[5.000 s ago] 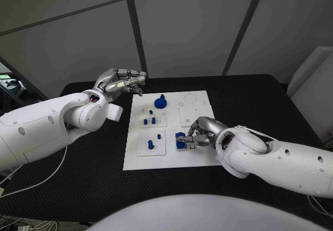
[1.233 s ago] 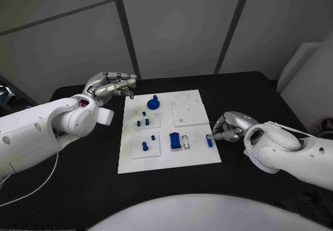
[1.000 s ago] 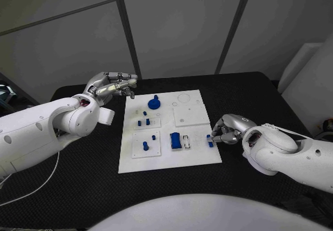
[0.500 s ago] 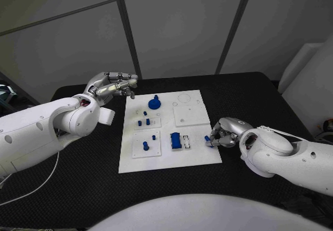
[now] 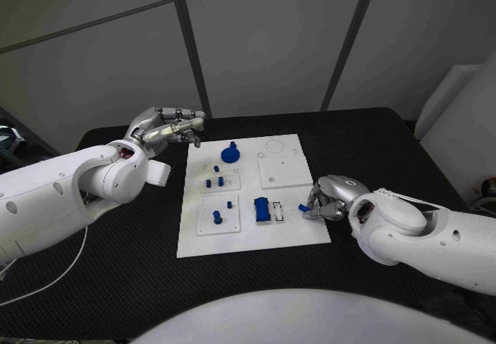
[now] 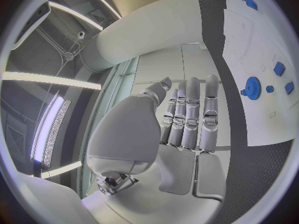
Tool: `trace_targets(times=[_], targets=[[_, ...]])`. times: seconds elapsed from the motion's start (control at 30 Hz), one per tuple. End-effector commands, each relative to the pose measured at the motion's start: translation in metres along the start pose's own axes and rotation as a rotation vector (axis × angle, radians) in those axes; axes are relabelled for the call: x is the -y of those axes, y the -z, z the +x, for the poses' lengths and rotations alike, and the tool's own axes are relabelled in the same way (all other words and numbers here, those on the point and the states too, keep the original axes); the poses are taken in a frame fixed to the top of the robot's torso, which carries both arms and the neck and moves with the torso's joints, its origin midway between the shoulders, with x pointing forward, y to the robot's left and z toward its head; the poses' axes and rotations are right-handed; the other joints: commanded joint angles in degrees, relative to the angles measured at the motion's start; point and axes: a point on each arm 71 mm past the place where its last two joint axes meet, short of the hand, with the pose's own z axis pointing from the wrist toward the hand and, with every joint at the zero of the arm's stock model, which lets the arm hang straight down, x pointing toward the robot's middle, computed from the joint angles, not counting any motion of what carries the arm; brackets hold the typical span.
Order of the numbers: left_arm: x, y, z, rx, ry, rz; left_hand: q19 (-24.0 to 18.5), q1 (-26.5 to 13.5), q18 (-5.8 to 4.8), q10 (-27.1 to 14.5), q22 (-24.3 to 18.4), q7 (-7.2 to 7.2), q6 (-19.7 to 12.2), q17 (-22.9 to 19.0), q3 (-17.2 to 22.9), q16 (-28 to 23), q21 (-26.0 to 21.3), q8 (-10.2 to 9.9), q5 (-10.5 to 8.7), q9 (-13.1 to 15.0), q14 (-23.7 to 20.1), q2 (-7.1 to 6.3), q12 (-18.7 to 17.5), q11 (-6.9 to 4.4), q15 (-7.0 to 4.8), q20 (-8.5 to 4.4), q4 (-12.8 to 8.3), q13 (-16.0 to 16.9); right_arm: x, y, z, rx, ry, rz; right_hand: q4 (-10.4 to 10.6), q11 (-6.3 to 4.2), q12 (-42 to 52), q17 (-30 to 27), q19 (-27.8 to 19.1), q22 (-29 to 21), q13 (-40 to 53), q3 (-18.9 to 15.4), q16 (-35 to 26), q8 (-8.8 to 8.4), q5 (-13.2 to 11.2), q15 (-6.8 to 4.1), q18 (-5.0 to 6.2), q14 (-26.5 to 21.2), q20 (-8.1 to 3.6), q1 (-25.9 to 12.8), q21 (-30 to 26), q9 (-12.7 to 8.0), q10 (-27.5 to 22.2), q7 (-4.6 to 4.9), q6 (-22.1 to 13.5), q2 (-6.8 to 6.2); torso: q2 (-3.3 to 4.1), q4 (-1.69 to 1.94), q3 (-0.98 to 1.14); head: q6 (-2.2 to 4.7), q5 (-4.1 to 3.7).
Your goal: Assemble the parts on the task board
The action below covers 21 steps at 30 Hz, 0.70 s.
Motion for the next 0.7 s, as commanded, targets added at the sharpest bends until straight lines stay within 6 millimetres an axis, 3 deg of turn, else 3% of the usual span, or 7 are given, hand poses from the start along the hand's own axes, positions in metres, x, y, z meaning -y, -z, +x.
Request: trace_targets(times=[0.03, 0.33, 0.7], targets=[[0.001, 0.0, 0.001, -0.008, 0.004, 0.005, 0.2, -0.21, 2.84, -0.5, -0.19, 0.07, -0.56, -0.12, -0.25, -0.35, -0.33, 0.34, -0.27, -0.09, -0.18, 0.55, 0.45, -0.06, 0.27, 0.24, -0.03, 0.09, 0.005, 0.002, 0.01, -0.024, 0.073, 0.037, -0.25, -0.3, 0.0, 5.19, 0.94, 3.53, 0.01, 1.36, -0.2, -0.43, 0.81, -0.2, 0.01, 3.85, -0.42, 5.41, -0.11, -0.03, -0.01, -0.21, 0.18, 4.5, 0.02, -0.04, 0.0, -0.01, 0.13], [0.001, 0.0, 0.001, -0.01, 0.005, 0.004, 0.2, -0.18, 2.84, -0.52, -0.2, 0.07, -0.57, -0.12, -0.24, -0.34, -0.34, 0.35, -0.26, -0.1, -0.19, 0.56, 0.46, -0.06, 0.27, 0.24, -0.04, 0.09, 0.002, 0.007, 0.007, -0.009, 0.02, 0.054, 0.51, -0.36, 0.03, 5.53, 1.07, 3.76, 0.19, 6.12, -0.02, -0.63, 5.19, -0.22, -0.03, 3.93, -0.44, 3.58, 0.0, 0.24, 0.3, -0.22, 0.07, 2.82, -0.01, 0.03, -0.05, -0.01, 0.06], [0.001, 0.0, 0.002, -0.01, 0.005, 0.004, 0.2, -0.18, 2.84, -0.52, -0.2, 0.07, -0.57, -0.12, -0.24, -0.34, -0.34, 0.35, -0.26, -0.1, -0.19, 0.56, 0.46, -0.06, 0.27, 0.24, -0.04, 0.09, -0.005, 0.015, 0.003, 0.009, -0.086, 0.064, 1.36, -0.42, 0.51, 6.18, 1.42, 4.57, 0.78, 16.37, 0.38, -0.07, 7.53, -0.3, -0.19, 4.07, -0.48, -0.56, 0.48, 1.63, 1.06, -0.4, -0.23, -1.4, 0.05, 0.01, 0.0, -0.01, 0.31]])
